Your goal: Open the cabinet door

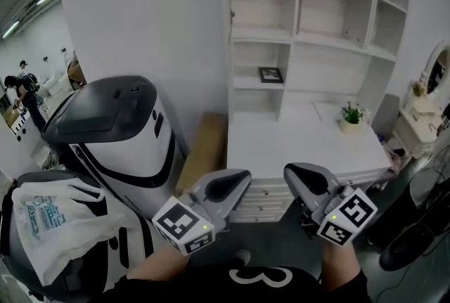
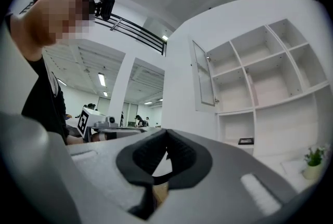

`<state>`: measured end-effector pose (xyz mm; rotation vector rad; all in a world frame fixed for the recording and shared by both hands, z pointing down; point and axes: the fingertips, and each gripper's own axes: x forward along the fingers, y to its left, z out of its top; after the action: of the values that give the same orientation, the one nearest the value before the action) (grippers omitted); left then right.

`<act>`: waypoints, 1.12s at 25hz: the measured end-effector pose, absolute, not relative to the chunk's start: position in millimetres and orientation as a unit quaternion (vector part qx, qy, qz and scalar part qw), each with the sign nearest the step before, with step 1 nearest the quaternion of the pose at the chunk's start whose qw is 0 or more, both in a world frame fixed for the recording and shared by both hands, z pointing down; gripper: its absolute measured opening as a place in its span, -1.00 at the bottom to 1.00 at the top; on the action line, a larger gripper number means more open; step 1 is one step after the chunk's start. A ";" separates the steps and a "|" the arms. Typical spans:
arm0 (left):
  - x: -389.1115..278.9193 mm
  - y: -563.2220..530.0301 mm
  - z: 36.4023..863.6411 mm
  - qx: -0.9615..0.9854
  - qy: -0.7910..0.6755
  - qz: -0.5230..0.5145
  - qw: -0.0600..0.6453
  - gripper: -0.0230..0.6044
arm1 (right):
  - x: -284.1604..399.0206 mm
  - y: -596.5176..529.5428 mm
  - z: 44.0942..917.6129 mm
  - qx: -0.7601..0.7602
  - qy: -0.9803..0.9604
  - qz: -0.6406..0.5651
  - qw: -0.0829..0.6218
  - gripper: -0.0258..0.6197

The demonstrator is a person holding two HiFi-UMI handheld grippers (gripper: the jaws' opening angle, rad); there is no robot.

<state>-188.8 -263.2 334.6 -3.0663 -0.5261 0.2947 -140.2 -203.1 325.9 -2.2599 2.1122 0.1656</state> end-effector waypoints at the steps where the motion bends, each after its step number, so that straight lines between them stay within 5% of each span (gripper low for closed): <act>1: -192.7 -259.6 338.8 -0.981 -0.168 0.092 0.008 -0.89 | -143.4 -200.1 330.8 -0.731 0.681 0.051 0.024 -0.92; 28: -226.6 -228.3 359.0 -0.980 -0.194 0.037 -0.024 -0.89 | -181.7 -156.8 371.9 -0.744 0.667 0.008 0.045 -0.92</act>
<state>-226.6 -228.3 359.0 -3.1259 -0.6189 0.1177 -181.7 -156.8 371.9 -2.2711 2.0378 0.0243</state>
